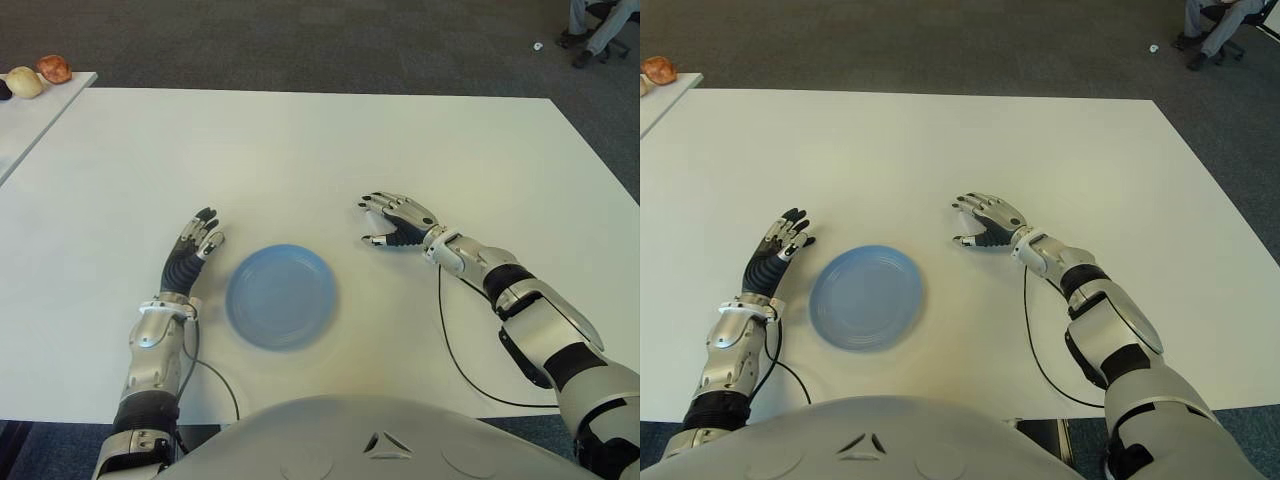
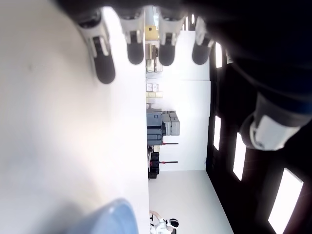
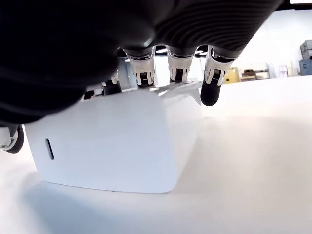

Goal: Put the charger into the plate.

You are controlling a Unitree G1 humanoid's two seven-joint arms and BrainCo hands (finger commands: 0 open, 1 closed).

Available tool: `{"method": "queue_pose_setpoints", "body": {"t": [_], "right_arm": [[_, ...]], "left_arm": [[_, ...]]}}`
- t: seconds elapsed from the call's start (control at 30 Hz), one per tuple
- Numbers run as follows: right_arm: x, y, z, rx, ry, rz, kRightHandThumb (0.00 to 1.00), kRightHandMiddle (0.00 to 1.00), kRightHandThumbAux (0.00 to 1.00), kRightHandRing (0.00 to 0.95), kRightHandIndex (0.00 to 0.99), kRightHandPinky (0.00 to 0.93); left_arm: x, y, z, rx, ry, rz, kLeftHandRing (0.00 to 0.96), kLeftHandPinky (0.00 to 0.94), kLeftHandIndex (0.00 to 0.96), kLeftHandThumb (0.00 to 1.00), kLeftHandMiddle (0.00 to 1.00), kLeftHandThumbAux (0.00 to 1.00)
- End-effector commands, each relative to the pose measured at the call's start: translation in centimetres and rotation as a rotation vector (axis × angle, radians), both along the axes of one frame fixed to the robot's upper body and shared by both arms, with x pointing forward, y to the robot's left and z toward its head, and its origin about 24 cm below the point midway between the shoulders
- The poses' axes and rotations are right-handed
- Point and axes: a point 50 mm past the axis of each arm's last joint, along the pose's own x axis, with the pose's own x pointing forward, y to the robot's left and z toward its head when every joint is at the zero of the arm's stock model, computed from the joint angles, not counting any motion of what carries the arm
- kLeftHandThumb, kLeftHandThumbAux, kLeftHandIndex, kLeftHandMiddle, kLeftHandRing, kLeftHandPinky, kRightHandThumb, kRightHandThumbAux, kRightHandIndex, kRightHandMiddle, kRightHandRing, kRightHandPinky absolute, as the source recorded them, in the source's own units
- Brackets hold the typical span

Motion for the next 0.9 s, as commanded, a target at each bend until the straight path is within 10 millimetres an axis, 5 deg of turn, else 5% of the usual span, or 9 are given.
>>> {"method": "queue_pose_setpoints", "body": {"t": [0.03,0.5,0.67,0.9], "right_arm": [[-0.36,-0.51,-0.18,0.002,0.006,-0.005,0.218,0.000,0.250,0.000,0.000,0.000],[-0.47,-0.76,-0.14,-0.018,0.013,0.005,0.202,0.000,0.265,0.005,0.000,0.041],[-0.48,-0.82,-0.03,-0.017,0.006,0.005,0.224,0.136,0.287,0.248,0.032,0.385],[-0.39,-1.26,-0.09,-0.050,-0.033,-0.017,0.235,0.499,0.319,0.533,0.246,0.638]], "left_arm": [[-1.72,-0.03,-2.25,-0.021,0.150,0.001,0.039,0.003,0.059,0.000,0.078,0.499],[-1.76,0.08,-2.10,-0.008,0.147,-0.002,0.040,0.016,0.064,0.000,0.078,0.491],[-1.81,0.12,-2.01,-0.004,0.144,-0.009,0.035,0.007,0.062,0.000,0.072,0.493],[-1.80,0.20,-2.00,-0.027,0.146,-0.011,0.039,0.009,0.062,0.000,0.077,0.496]]}}
